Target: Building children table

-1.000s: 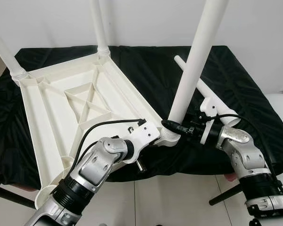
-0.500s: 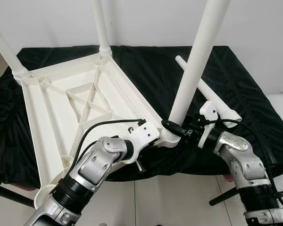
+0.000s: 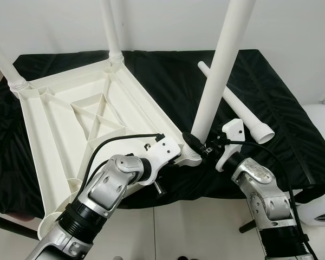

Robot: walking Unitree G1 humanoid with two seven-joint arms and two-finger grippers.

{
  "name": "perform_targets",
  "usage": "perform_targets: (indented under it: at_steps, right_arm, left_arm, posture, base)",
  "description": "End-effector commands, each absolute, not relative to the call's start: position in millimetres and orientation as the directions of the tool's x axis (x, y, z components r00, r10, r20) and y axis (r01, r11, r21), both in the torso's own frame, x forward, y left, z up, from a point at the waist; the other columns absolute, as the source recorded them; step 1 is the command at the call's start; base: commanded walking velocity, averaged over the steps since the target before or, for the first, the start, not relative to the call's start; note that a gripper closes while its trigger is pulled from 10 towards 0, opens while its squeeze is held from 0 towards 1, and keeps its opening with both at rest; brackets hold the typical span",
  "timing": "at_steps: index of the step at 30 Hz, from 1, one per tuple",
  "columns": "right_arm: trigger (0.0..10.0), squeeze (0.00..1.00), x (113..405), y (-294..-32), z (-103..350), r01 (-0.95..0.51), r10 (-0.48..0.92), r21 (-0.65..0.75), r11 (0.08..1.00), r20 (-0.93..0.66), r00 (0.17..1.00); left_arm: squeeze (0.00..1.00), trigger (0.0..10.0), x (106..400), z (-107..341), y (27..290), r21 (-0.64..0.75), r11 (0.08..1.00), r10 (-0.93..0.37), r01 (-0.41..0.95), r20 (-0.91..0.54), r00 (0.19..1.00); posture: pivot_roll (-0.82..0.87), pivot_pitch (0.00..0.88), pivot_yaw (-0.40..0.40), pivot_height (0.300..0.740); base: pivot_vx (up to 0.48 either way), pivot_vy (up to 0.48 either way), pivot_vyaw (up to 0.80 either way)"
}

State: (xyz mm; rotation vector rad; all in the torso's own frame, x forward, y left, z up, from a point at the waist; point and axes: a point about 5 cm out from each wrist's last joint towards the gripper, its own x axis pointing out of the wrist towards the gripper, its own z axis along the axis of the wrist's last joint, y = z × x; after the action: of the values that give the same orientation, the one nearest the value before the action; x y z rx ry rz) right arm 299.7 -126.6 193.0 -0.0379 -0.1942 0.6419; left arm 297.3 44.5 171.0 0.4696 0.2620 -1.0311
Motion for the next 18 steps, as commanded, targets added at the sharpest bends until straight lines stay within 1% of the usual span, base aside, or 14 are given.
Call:
perform_targets:
  at_steps: [1, 5, 7, 13, 18]
  right_arm:
    - [10.0, 0.0, 294, -104, 190, -0.657, 0.654, -0.05, 0.753, 0.171, 0.737]
    - [10.0, 0.0, 294, -100, 191, -0.63, 0.626, -0.039, 0.776, 0.18, 0.759]
    - [10.0, 0.0, 294, -92, 192, -0.596, 0.588, -0.022, 0.803, 0.194, 0.785]
    - [10.0, 0.0, 294, -77, 195, -0.549, 0.535, 0.004, 0.836, 0.218, 0.816]
    - [10.0, 0.0, 294, -70, 196, -0.519, 0.507, -0.007, 0.855, 0.223, 0.832]
  left_arm:
    - [0.0, 10.0, 297, 177, 35, 0.267, 0.409, -0.776, 0.872, -0.401, 0.487]
    - [0.0, 10.0, 298, 178, 35, 0.267, 0.41, -0.776, 0.872, -0.401, 0.488]
    - [0.0, 10.0, 298, 178, 34, 0.268, 0.411, -0.775, 0.871, -0.4, 0.489]
    - [0.0, 10.0, 299, 179, 35, 0.269, 0.412, -0.774, 0.871, -0.401, 0.49]
    - [0.0, 10.0, 300, 180, 34, 0.27, 0.411, -0.775, 0.871, -0.4, 0.49]
  posture:
    - [-0.08, 0.18, 0.036, 0.74]
    - [-0.08, 0.179, 0.035, 0.74]
    - [-0.08, 0.178, 0.035, 0.74]
    - [-0.08, 0.176, 0.037, 0.74]
    - [-0.07, 0.176, 0.037, 0.74]
  base:
    - [0.0, 0.0, 0.0]
    - [0.0, 0.0, 0.0]
    - [0.0, 0.0, 0.0]
    - [0.0, 0.0, 0.0]
    - [0.0, 0.0, 0.0]
